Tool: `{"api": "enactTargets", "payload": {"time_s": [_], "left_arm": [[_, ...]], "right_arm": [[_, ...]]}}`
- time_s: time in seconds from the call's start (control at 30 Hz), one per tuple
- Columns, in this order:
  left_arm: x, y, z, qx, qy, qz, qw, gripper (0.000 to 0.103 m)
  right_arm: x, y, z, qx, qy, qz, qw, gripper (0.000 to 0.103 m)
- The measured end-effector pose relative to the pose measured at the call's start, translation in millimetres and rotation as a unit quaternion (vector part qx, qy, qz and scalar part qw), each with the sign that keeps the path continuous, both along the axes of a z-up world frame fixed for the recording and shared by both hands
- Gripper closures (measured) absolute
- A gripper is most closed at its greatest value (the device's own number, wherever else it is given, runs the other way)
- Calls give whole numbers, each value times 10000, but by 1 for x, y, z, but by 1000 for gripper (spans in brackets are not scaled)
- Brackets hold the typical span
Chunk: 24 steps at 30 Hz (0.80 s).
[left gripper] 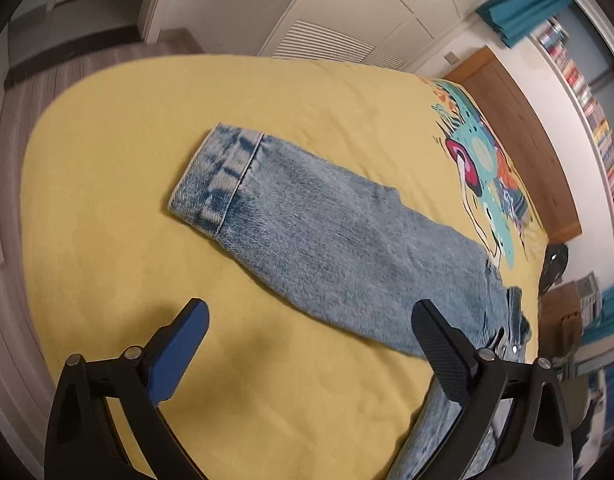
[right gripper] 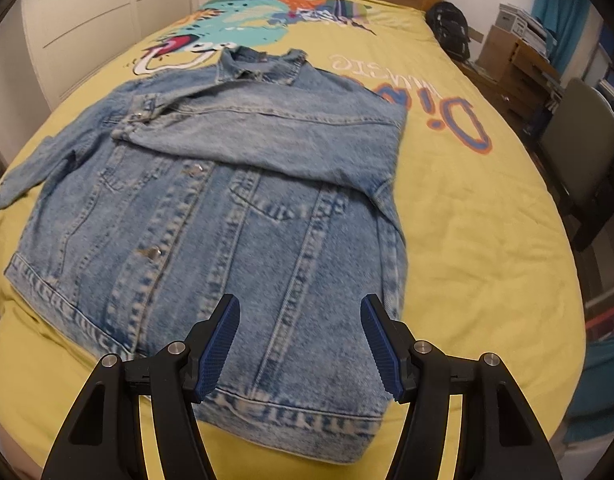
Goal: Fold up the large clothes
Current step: 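Grasp the other sleeve cuff with the left tool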
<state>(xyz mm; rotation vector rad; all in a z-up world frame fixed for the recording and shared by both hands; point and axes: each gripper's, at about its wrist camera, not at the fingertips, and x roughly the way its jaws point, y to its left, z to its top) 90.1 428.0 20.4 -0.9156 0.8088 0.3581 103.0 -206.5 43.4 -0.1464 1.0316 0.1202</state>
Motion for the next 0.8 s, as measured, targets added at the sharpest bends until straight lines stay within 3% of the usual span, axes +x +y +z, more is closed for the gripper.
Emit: {"api": "enactTargets", "payload": {"time_s": [0.1,0.23,0.47,0.6,0.8], "left_arm": [[0,9,-10,-165,-2,73,9998,15],[1,20,-23,-366,-57,117,9992,34],[-10,37,-37,-663,-250,309,9970,37],[-15,48,-38,-854,-459,388,9945,49],[-20,62,-43,-1070,-618,604,9905,49]], "right_arm": [[-1,-4,-3,-36,58,-71,10000,38],[-2,-6,-10,-113,164,-135,9997,39],[-1,-5,-15,-187,228,-139,9995,39],[-1,-4,-20,-223,304,-129,9992,39],[-2,0,-25,-252,364,-75,9990,39]]}}
